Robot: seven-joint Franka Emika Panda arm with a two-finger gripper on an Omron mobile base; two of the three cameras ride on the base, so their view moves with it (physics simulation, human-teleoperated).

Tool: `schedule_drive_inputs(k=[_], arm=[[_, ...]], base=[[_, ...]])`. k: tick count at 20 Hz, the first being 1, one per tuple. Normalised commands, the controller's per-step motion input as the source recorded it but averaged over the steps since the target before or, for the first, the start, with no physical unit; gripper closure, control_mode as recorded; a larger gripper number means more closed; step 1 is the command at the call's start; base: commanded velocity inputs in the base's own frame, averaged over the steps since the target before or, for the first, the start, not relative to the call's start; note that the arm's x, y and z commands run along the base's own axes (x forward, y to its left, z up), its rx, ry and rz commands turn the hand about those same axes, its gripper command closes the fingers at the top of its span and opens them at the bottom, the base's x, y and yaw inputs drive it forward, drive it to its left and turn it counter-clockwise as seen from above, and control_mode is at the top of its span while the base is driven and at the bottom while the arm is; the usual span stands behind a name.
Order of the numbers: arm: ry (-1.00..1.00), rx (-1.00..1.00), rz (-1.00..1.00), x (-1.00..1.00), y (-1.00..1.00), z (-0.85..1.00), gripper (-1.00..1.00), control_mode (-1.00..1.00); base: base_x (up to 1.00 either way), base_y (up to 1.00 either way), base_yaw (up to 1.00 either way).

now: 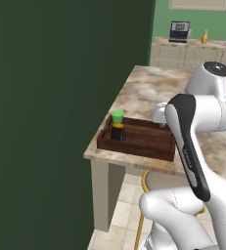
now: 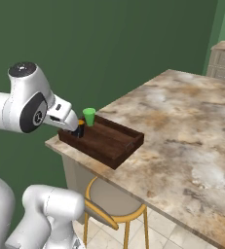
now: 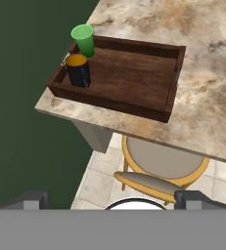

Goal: There is a tray on the dining counter. Grab the cup, mug, and pitcher and place them on the tray. The pitcher may be placed next to the tray if it cannot fit the tray.

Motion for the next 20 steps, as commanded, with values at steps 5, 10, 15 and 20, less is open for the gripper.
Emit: schedule_drive_inputs(k=[5,10,15,20], arm=[[0.00,-0.01,0.00,0.00,0.00,0.00,-1.00,1.00],[0.00,0.00,0.00,0.00,0.00,0.00,-1.00,1.00],[0.00,0.00,0.00,0.00,0.00,0.00,-1.00,1.00],[0.00,0.00,0.00,0.00,0.00,0.00,-1.00,1.00]], base=[[0.00,0.00,0.00],[-0.08,0.00,-0.25],[-0.40,-0.04,-0.57],[-0.41,0.00,-0.70]])
